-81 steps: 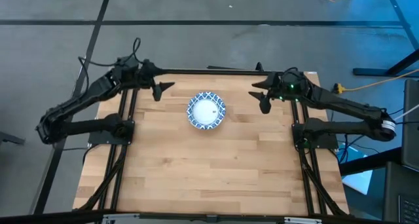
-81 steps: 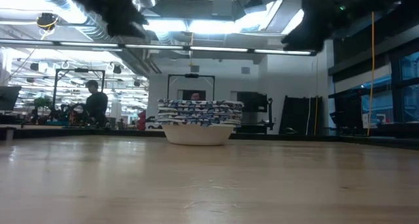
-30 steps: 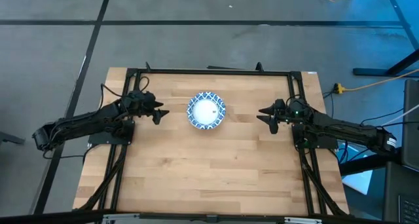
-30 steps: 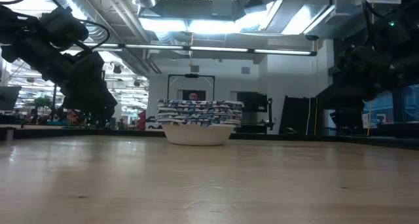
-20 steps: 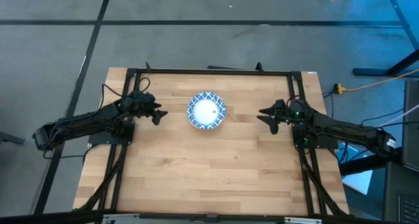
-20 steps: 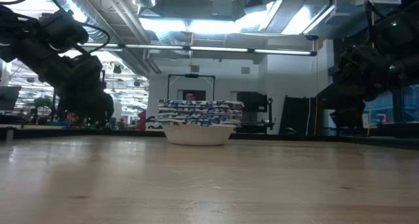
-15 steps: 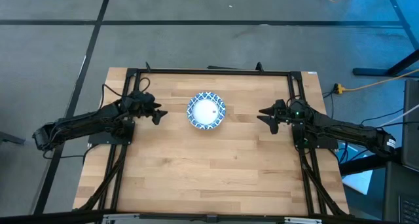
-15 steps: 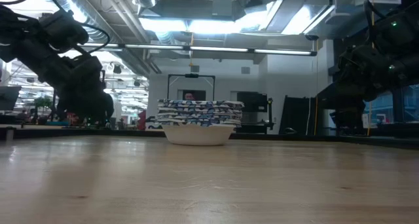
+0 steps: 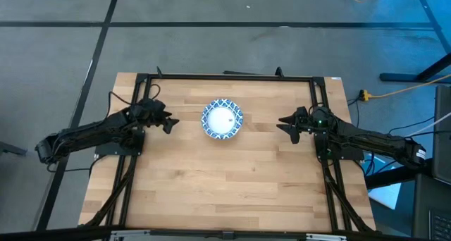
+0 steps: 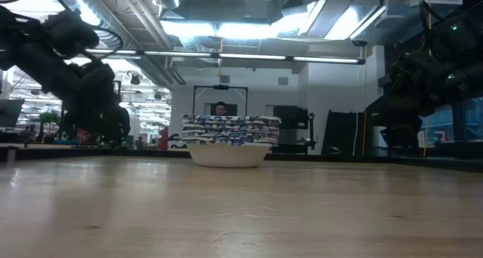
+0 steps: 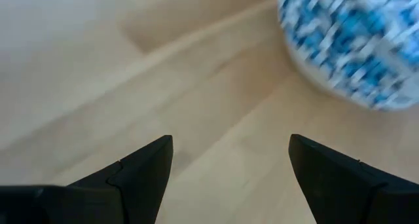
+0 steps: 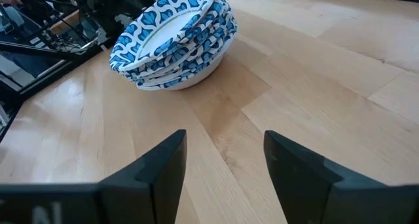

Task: Nest bowls inside each other
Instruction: Return to Home Position

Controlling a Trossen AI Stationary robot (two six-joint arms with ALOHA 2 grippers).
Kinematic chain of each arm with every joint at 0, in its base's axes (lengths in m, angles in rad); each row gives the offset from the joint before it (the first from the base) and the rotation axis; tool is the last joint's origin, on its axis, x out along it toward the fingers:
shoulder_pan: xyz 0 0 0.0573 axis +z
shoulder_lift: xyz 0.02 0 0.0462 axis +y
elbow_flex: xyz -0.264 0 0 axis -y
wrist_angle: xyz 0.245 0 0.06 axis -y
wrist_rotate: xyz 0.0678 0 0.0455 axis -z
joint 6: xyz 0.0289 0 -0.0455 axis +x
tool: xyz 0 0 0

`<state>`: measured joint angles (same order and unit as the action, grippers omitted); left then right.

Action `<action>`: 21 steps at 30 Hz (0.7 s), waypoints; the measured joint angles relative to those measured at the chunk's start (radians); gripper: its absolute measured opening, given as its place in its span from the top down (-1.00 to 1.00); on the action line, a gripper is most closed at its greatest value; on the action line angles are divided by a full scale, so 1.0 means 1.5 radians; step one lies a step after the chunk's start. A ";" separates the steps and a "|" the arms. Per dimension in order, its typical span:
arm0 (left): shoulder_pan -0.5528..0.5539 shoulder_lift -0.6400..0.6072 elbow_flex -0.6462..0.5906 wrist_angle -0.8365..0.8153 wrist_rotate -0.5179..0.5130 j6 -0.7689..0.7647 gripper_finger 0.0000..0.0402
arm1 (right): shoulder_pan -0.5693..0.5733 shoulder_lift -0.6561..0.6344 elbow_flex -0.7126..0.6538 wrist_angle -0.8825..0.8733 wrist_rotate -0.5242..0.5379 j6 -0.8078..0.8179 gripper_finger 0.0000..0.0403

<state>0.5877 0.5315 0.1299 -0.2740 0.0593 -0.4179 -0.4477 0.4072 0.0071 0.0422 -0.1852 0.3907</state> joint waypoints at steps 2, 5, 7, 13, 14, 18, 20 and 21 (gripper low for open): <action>0.000 -0.018 0.000 0.024 0.000 0.000 -0.49 | 0.000 0.000 0.000 0.000 0.000 0.000 -0.02; 0.000 -0.048 0.000 0.042 -0.004 0.000 -0.49 | 0.000 0.000 0.000 0.000 0.000 0.000 -0.02; 0.000 -0.069 0.000 0.045 -0.021 0.000 -0.49 | 0.000 0.000 0.000 0.000 0.000 0.001 -0.02; 0.000 -0.120 0.000 0.044 -0.050 0.004 -0.49 | 0.000 0.000 0.000 0.000 0.000 -0.001 -0.02; 0.000 -0.128 0.000 0.045 -0.062 0.004 -0.49 | 0.000 0.000 0.000 -0.001 0.000 -0.001 -0.02; 0.000 -0.146 0.000 0.046 -0.074 0.004 -0.49 | 0.000 0.000 0.000 -0.001 0.001 -0.001 -0.02; 0.000 -0.150 0.000 0.046 -0.078 0.005 -0.49 | 0.000 0.000 0.000 -0.001 0.001 -0.001 -0.02; 0.000 -0.151 0.000 0.046 -0.084 0.006 -0.49 | 0.000 0.000 0.000 -0.001 0.001 -0.001 -0.02</action>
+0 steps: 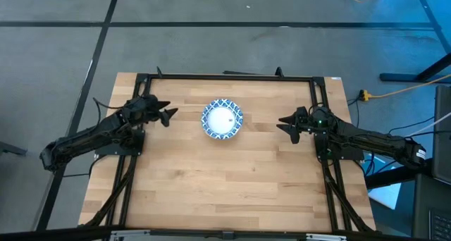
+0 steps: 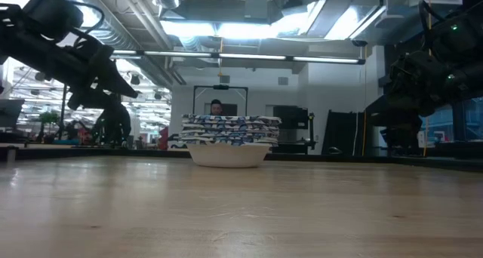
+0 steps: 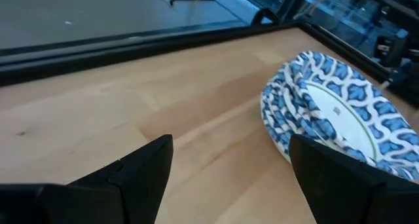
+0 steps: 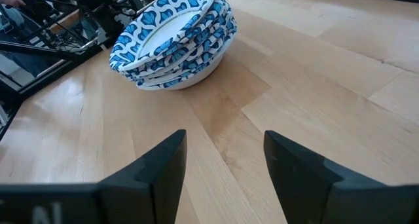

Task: Nest bowls inside each other
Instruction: Return to Home Position

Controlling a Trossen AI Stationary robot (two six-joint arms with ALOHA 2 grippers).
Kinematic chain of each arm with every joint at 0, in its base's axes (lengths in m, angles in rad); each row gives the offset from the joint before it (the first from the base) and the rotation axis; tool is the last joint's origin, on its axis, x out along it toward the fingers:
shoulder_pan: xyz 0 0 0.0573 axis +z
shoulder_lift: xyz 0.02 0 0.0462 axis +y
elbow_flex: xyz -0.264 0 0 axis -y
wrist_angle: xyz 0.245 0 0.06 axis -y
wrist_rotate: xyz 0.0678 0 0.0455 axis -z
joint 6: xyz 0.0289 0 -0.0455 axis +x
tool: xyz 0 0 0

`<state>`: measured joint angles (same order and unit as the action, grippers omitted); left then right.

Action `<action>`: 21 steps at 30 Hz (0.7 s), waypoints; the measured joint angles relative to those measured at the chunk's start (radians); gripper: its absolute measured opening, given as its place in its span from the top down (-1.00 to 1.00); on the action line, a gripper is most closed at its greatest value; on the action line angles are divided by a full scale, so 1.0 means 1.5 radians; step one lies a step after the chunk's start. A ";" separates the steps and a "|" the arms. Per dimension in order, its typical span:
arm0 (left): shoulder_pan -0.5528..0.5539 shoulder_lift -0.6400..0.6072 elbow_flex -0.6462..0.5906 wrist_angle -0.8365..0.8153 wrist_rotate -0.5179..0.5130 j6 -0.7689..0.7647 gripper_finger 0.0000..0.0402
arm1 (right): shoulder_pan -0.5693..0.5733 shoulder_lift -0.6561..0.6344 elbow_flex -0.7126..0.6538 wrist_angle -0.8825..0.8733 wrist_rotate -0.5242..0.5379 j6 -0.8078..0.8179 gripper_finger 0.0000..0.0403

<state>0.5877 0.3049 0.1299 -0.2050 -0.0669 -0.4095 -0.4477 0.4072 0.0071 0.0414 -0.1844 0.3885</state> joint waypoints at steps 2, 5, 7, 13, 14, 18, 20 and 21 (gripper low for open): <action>0.000 0.000 0.000 0.003 -0.013 0.000 -0.49 | 0.000 0.000 0.000 0.000 0.000 -0.001 -0.02; 0.000 0.000 0.000 0.014 -0.017 0.002 -0.49 | 0.000 0.000 0.000 0.000 0.000 0.001 -0.02; 0.000 0.000 0.000 0.019 -0.017 0.013 -0.49 | 0.000 0.000 0.000 0.000 0.000 0.001 -0.02; 0.000 0.000 0.000 0.022 -0.014 0.058 -0.49 | 0.000 0.000 0.000 0.000 0.000 0.029 -0.02; 0.000 0.000 0.000 0.023 -0.013 0.059 -0.49 | 0.000 0.000 0.000 0.000 0.000 0.036 -0.02; 0.000 -0.006 0.000 0.026 -0.013 0.085 -0.49 | 0.000 0.000 0.000 0.000 -0.001 0.053 -0.02; 0.000 -0.017 0.000 0.027 -0.013 0.089 -0.49 | 0.000 0.000 0.000 0.000 -0.001 0.053 -0.02; 0.000 -0.025 -0.004 0.034 -0.013 0.092 -0.49 | 0.000 0.000 0.000 0.000 -0.001 0.052 -0.02</action>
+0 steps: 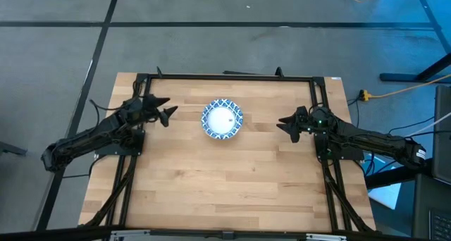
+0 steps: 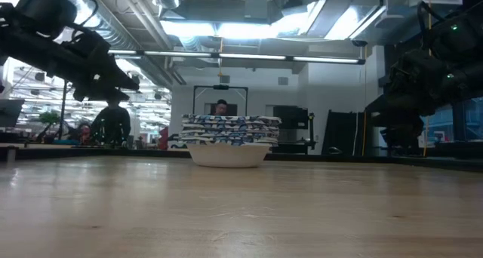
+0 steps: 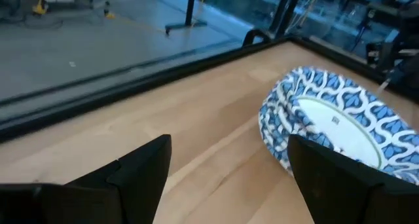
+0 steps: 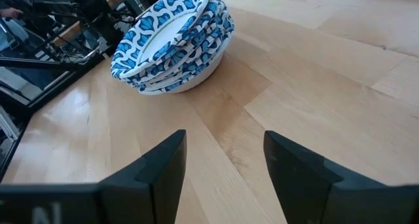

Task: Nest bowls inside each other
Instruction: Return to Home Position

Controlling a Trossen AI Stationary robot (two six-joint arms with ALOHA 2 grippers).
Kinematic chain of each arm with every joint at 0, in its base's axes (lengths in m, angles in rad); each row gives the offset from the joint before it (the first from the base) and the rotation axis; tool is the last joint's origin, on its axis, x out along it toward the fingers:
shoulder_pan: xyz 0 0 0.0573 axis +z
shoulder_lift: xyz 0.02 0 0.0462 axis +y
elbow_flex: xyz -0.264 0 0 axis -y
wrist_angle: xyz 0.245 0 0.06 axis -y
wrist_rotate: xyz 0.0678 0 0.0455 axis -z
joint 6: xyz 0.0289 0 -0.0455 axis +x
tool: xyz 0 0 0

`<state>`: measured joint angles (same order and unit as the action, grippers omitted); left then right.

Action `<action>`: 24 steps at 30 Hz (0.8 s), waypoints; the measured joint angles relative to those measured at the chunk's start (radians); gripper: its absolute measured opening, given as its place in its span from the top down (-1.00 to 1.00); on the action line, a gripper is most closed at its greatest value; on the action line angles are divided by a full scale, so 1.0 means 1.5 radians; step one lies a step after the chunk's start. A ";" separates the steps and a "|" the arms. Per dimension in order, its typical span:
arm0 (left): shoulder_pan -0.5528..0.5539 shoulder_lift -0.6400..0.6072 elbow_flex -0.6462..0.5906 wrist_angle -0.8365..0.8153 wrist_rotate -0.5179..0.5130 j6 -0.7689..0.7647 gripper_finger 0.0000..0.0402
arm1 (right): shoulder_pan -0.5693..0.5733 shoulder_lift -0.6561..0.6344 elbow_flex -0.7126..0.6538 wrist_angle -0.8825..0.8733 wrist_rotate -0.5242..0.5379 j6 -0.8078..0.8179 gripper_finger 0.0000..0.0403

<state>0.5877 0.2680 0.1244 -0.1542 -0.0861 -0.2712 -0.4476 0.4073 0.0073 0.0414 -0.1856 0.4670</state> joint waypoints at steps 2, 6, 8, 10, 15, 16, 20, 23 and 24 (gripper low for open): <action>0.000 -0.024 -0.018 0.022 0.001 0.008 -0.49 | 0.000 0.000 0.000 0.000 0.000 0.000 -0.02; -0.001 -0.075 -0.072 0.097 0.034 -0.008 -0.49 | 0.000 0.000 0.000 0.000 0.000 -0.001 -0.02; -0.001 -0.089 -0.078 0.115 0.053 -0.004 -0.49 | 0.000 0.000 0.000 0.001 0.000 -0.001 -0.02; -0.001 -0.093 -0.077 0.111 0.053 -0.002 -0.49 | 0.000 0.000 0.000 0.001 0.000 -0.001 -0.02; -0.001 -0.092 -0.077 0.111 0.055 0.025 -0.49 | 0.000 0.000 0.000 0.000 0.000 -0.002 -0.02; -0.001 -0.092 -0.077 0.111 0.055 0.026 -0.49 | 0.000 0.000 0.000 0.000 0.000 -0.002 -0.02; -0.001 -0.092 -0.077 0.110 0.055 0.028 -0.49 | 0.000 0.000 0.000 0.000 0.000 -0.002 -0.02; -0.001 -0.092 -0.077 0.110 0.055 0.028 -0.49 | 0.000 0.000 0.000 0.000 0.000 -0.002 -0.02; -0.001 -0.092 -0.077 0.110 0.055 0.028 -0.49 | 0.000 0.000 0.000 0.000 0.000 -0.002 -0.02</action>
